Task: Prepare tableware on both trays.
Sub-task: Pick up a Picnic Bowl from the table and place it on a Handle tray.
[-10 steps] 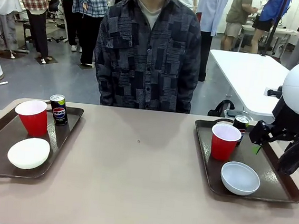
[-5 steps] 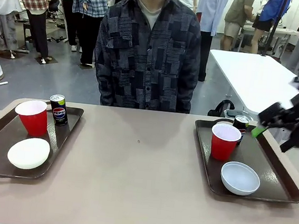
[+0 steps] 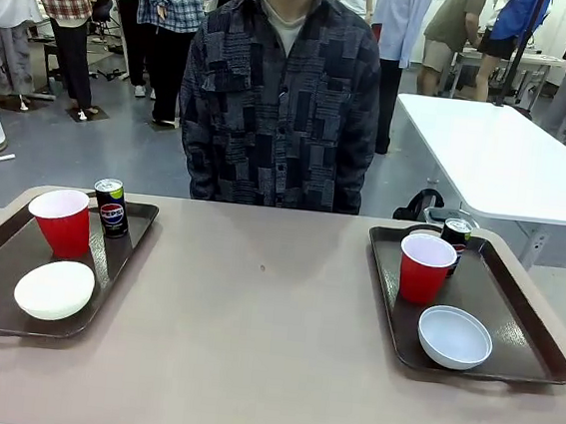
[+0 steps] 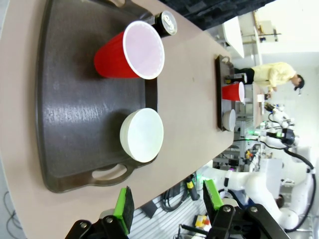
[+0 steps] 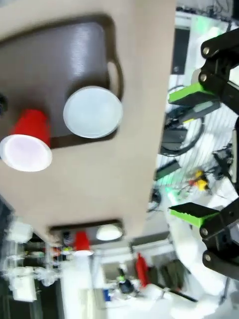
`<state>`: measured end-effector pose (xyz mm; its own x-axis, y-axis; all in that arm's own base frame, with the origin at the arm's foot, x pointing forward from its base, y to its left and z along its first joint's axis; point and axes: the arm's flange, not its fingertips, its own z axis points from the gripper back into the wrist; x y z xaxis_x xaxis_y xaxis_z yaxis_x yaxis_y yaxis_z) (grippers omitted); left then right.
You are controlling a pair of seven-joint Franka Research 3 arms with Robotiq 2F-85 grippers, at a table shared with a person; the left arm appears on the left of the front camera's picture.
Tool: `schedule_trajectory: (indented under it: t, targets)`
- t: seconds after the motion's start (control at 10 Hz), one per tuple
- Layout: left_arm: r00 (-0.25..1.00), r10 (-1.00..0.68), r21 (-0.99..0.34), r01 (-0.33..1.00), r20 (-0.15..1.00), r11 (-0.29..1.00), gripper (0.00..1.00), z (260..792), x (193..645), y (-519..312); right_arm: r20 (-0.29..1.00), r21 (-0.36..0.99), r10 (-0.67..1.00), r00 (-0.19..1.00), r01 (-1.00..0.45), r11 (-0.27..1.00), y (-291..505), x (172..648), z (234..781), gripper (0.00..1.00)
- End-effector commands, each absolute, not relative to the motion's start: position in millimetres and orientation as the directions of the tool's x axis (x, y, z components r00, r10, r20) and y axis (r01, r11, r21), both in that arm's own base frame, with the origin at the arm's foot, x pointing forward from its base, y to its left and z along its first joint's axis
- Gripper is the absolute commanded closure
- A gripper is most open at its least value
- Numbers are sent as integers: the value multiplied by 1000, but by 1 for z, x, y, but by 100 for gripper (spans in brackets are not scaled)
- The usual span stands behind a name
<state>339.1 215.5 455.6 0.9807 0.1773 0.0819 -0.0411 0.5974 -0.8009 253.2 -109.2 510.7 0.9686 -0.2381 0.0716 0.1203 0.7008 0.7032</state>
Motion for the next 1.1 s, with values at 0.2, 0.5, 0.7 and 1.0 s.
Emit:
schedule_trajectory:
  t: [0.2,0.5,0.7,1.0]
  targets:
    - [980,180,-802,-40,85,595,26,457,338,215,-21,797,-131,991,96,597,-105,234,434,0]
    - [980,180,-802,-40,85,595,26,457,338,215,-34,827,-185,982,132,547,-95,249,414,0]
    - [980,180,-802,-40,85,595,26,457,338,215,-59,813,-167,984,144,564,-131,267,448,0]
    - [980,180,-802,-40,85,595,26,457,338,215,-59,813,-167,984,144,564,-131,267,448,0]
